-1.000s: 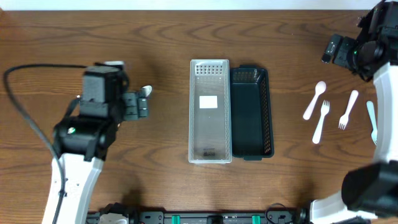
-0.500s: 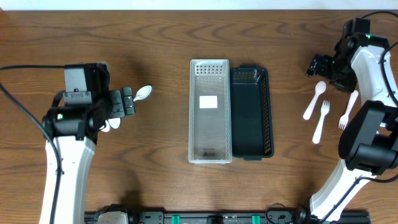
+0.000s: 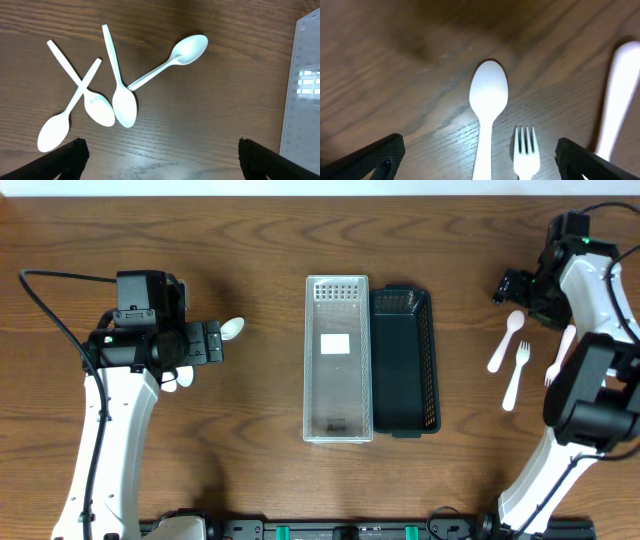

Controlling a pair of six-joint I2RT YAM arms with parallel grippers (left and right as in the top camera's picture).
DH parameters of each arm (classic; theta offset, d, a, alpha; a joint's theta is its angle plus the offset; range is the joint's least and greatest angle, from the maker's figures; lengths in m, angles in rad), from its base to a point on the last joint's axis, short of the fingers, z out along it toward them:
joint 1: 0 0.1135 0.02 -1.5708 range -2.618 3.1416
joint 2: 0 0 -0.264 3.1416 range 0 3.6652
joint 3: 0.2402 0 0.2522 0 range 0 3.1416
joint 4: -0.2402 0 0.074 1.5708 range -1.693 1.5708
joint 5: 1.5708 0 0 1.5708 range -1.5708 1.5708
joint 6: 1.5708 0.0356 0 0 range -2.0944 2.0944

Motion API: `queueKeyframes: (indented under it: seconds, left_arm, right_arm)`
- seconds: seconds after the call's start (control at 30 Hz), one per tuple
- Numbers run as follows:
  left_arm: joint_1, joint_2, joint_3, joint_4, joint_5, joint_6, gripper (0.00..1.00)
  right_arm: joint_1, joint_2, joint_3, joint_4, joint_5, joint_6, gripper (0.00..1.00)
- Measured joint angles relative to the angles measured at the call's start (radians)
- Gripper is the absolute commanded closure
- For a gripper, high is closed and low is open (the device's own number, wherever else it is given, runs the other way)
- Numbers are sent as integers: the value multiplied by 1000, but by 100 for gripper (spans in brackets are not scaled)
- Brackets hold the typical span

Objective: Pack container
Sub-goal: 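Move left gripper over the spoons and right gripper over the right utensils, then lower the right gripper and grasp the white spoon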

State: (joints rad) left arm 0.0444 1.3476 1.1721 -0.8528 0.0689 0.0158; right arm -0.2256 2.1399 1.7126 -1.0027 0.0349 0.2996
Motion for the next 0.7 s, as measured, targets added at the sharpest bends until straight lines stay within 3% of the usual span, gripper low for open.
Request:
queueKeyframes:
  seconds: [0.7]
  left_arm:
    - [0, 0, 0, 11, 3, 7, 2]
  right_arm:
    - [-12, 119, 3, 32, -13, 5, 1]
